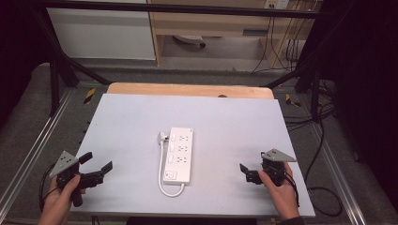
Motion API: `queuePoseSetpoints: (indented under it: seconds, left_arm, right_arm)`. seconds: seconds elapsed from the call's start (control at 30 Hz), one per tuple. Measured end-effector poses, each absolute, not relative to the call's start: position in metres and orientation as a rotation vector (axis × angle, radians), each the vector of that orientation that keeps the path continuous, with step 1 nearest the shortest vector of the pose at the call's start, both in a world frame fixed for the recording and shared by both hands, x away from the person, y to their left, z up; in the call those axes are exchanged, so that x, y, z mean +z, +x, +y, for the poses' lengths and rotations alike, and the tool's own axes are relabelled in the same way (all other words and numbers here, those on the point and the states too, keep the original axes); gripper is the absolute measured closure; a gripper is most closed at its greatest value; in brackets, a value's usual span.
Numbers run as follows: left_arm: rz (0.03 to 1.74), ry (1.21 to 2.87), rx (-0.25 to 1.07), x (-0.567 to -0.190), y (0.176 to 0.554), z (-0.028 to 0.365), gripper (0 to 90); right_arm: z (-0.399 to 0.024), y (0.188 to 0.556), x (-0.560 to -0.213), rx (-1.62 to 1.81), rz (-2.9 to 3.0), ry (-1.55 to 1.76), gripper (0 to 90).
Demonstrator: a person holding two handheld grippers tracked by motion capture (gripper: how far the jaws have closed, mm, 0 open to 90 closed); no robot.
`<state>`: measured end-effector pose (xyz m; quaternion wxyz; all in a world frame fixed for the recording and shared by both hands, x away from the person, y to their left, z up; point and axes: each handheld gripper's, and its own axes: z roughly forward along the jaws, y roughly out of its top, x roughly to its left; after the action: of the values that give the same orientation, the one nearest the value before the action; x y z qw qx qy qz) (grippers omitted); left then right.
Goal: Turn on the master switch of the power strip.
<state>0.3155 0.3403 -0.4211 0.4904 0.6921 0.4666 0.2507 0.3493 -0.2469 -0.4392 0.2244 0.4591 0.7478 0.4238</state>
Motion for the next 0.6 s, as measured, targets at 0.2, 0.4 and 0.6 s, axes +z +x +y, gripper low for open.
queuePoseSetpoints:
  seconds: [0.2, 0.4, 0.6]
  left_arm:
    - [1.123, 1.710, 0.608, -0.424, 0.317, 0.335, 7.8]
    - [1.118, 1.767, 0.591, -0.430, 0.319, 0.326, 7.8]
    - [1.117, 1.798, 0.562, -0.433, 0.322, 0.314, 7.5]
  right_arm:
    - [-0.249, 0.351, -0.442, 1.144, 2.054, 1.285, 2.8]
    - [-0.251, 0.355, -0.446, 1.095, 2.060, 1.322, 3.0]
    - [-0.252, 0.362, -0.454, 1.019, 2.075, 1.368, 3.1]
